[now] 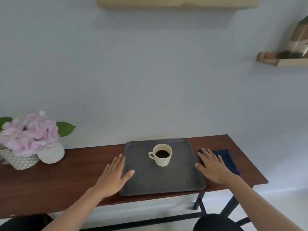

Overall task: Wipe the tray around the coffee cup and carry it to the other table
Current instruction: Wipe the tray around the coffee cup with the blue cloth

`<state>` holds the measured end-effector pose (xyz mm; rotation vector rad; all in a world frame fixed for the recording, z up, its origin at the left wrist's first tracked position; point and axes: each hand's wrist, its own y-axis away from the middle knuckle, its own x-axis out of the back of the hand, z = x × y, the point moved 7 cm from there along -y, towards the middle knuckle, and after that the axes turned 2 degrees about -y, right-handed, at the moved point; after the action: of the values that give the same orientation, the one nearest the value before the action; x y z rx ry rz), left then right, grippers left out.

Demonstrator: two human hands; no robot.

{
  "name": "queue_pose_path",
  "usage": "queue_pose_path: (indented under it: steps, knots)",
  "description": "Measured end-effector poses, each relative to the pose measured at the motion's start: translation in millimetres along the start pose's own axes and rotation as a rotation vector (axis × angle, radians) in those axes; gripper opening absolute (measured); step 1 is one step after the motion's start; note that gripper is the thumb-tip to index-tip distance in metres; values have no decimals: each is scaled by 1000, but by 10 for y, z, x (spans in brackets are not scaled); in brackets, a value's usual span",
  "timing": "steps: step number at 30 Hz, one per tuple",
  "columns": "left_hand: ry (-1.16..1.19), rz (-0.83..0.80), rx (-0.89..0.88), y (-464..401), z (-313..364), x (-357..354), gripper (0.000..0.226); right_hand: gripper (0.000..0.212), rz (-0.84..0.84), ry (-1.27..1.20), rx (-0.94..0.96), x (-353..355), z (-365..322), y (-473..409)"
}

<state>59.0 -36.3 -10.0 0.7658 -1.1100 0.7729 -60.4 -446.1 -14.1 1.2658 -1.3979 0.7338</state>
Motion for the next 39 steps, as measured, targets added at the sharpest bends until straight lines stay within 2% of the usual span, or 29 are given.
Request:
queue_pose_path:
  steps: [3,5,7,10,13,17,19,21,24,27,29,32,36,39]
  knots:
    - [14,51,-21,-5,-21,-177,93,84,17,126,-31,-141,314,-69]
    - [47,83,-15,49,-56,-322,94,90,8,100,-28,-262,484,-75]
    - [36,120,-17,97,-43,-390,97,86,6,48,16,-344,576,-92]
    - [-17,131,-15,139,-25,-482,109,78,-11,0,106,-390,694,-86]
    - [-49,133,9,127,6,-499,127,84,-9,75,182,-398,749,-28]
    - [-47,110,23,123,52,-492,141,76,115,73,180,-340,691,-3]
    - [-49,95,32,123,75,-485,144,65,218,-19,186,-281,630,8]
    - [-47,97,41,121,96,-470,145,53,285,-159,112,-237,642,-6]
    - [-54,90,55,112,126,-473,144,57,225,-485,-146,-236,705,-17]
    - [-51,89,65,105,134,-489,144,59,255,-714,-229,-149,585,67]
    - [-54,81,70,101,124,-497,144,56,275,-773,-159,-93,380,177]
    - [-52,83,70,99,124,-493,143,56,232,-732,36,-129,-28,290]
    - [-49,78,70,100,125,-490,143,49,341,-333,416,-323,-576,456]
    - [-53,83,67,104,124,-485,144,45,338,-75,481,-485,-746,530]
